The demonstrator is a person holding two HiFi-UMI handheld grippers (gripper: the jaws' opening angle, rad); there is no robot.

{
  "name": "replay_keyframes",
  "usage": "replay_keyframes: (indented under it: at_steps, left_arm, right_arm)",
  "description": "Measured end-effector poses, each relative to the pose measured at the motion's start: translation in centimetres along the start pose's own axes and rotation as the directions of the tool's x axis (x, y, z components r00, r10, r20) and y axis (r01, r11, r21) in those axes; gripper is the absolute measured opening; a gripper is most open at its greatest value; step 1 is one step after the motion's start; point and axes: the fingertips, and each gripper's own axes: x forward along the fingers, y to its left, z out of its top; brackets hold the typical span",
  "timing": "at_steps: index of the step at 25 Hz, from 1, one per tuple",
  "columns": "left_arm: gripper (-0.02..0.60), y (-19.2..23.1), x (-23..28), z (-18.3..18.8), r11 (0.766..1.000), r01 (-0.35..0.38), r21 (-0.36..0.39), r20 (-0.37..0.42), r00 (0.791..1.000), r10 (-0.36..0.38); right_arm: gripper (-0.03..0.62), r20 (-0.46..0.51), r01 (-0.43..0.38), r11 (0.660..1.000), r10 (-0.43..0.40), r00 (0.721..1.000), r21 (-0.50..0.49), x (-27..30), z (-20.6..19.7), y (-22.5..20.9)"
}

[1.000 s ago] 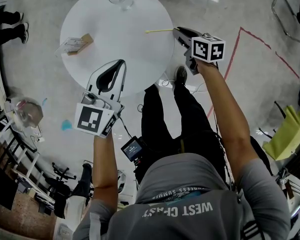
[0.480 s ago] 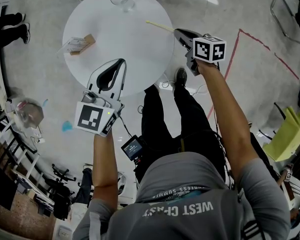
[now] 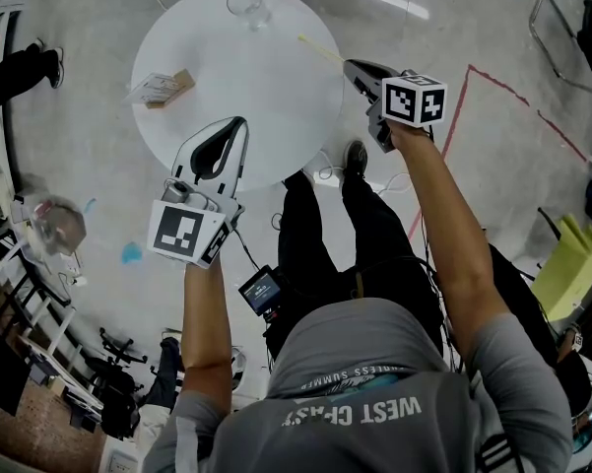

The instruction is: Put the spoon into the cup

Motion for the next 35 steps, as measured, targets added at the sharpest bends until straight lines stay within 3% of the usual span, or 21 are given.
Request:
replay_keyframes:
  at_steps: [35]
  left_arm:
    - [0.008,1.3,-5.0,2.7,0.998,-0.063,0.026,0.083,0.995,0.061]
  right_arm:
    - [0.006,0.104,-0.055,0.983,0.074,0.992,-0.174,-1.8,9.5,8.7]
